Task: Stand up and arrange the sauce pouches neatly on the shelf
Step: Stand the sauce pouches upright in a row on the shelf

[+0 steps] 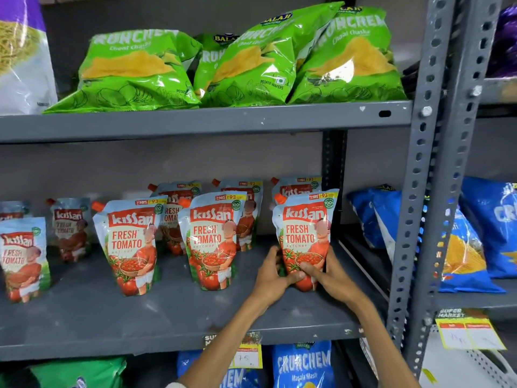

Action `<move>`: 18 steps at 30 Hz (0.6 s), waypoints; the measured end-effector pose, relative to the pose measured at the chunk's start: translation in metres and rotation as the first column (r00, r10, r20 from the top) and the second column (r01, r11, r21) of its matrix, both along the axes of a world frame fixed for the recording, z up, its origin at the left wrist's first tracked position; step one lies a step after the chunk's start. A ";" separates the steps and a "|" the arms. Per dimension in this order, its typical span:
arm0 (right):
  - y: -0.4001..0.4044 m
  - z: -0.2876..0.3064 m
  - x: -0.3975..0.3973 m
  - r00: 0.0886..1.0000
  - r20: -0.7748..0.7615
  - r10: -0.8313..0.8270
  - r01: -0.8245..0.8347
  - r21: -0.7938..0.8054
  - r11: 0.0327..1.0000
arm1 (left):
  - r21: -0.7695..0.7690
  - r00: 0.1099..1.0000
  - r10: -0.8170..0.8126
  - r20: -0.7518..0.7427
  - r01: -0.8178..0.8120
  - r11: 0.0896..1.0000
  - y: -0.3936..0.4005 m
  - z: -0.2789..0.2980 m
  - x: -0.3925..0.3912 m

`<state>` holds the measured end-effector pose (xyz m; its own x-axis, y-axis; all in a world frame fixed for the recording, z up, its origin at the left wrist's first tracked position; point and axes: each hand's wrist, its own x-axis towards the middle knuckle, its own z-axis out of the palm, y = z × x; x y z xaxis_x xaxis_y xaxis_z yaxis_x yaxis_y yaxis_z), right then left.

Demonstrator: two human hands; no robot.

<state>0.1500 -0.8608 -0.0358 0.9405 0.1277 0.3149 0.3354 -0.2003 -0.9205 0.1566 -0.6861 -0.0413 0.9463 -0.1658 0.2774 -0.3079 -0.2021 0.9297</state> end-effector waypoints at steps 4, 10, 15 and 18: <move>-0.005 0.010 -0.001 1.000 0.003 -0.028 0.028 -0.013 1.000 | -0.016 0.999 0.031 0.021 -0.031 0.999 -0.012 0.000 0.004; -0.012 0.005 -0.005 0.995 0.003 -0.098 0.098 0.011 0.995 | -0.038 0.999 0.049 0.004 -0.048 0.998 -0.022 0.000 0.012; -0.016 0.002 -0.004 0.995 -0.004 -0.096 0.097 0.034 0.995 | -0.023 0.998 0.068 0.006 -0.068 0.997 -0.026 0.000 0.009; -0.015 0.000 -0.002 0.996 0.003 -0.093 0.093 0.020 0.995 | -0.028 0.998 0.062 0.015 -0.062 0.998 -0.025 0.000 0.008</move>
<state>0.1476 -0.8762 -0.0355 0.9466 0.0333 0.3206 0.3201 -0.2131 -0.9231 0.1645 -0.7111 -0.0412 0.9499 -0.0993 0.2964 -0.3107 -0.1958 0.9301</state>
